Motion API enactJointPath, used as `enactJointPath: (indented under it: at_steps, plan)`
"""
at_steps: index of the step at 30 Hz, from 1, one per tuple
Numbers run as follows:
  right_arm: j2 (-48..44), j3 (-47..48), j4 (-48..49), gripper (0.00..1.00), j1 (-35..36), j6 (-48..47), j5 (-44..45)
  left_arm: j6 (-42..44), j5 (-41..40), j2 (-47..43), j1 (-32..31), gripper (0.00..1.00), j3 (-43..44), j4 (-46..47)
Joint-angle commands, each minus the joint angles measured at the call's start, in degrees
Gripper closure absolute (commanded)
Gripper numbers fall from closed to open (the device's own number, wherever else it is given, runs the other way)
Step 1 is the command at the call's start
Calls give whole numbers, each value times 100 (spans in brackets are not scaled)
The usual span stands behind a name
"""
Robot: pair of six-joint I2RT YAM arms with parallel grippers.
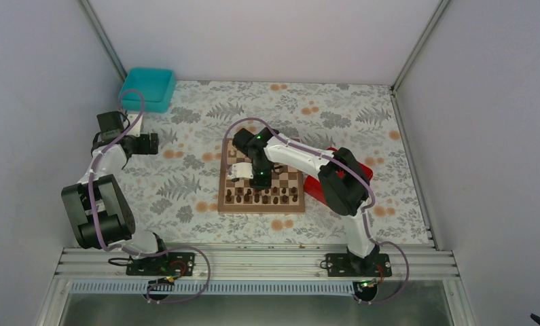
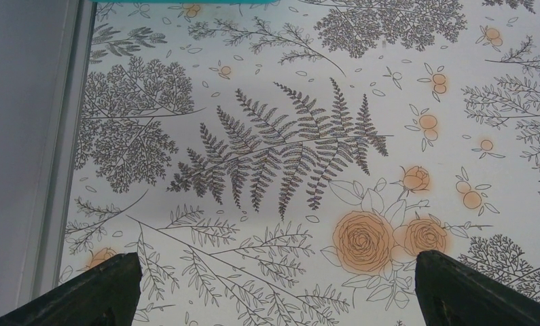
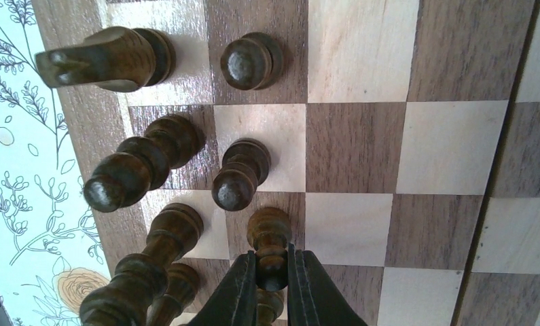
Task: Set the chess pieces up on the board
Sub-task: Place the chess piece on the chessboard.
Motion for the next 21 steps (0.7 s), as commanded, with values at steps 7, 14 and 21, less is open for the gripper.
enactJointPath:
  at_steps: [7,14,21]
  plan:
    - [15,-15,4,84,49,-33,111,32,30,-24,34,0,-29,87]
    - [-572,101,-4,63,5,35,265,32,21,-14,38,0,-26,86]
    - [-1525,90,-195,57,-430,162,414,23,23,-29,35,0,-16,69]
